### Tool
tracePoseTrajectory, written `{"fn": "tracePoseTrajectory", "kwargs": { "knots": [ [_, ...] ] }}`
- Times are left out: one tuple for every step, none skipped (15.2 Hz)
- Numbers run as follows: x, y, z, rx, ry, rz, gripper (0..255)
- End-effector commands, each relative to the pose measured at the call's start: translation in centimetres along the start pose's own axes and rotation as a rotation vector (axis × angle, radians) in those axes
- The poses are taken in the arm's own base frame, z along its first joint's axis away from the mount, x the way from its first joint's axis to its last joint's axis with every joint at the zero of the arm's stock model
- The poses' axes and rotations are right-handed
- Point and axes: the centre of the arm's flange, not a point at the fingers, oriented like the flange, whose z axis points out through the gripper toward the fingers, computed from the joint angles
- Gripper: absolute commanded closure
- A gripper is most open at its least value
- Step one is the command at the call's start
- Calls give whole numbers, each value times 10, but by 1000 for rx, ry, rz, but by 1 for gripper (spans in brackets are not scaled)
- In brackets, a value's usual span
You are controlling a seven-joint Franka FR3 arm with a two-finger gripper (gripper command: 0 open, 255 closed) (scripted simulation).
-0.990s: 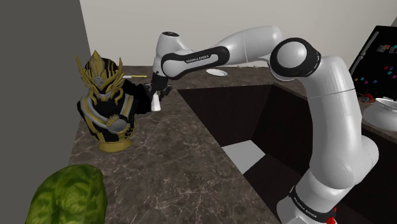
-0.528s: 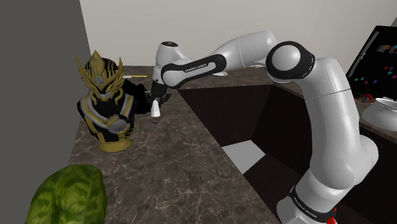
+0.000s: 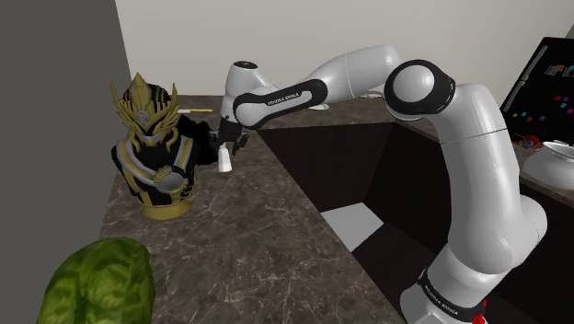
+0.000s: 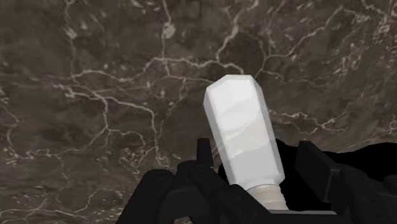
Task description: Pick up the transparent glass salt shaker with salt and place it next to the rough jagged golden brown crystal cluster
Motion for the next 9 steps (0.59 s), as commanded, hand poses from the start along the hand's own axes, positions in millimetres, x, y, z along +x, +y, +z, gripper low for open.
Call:
{"fn": "tracePoseTrajectory", "kwargs": {
  "knots": [
    [0,0,0,0,0,0,0],
    [0,0,0,0,0,0,0],
    [0,0,0,0,0,0,0],
    [0,0,0,0,0,0,0],
    [0,0,0,0,0,0,0],
    [0,0,-13,0,0,0,0],
    [0,0,-26,0,0,0,0],
    [0,0,-40,0,0,0,0],
    [0,0,-50,0,0,0,0]
  ]
}}
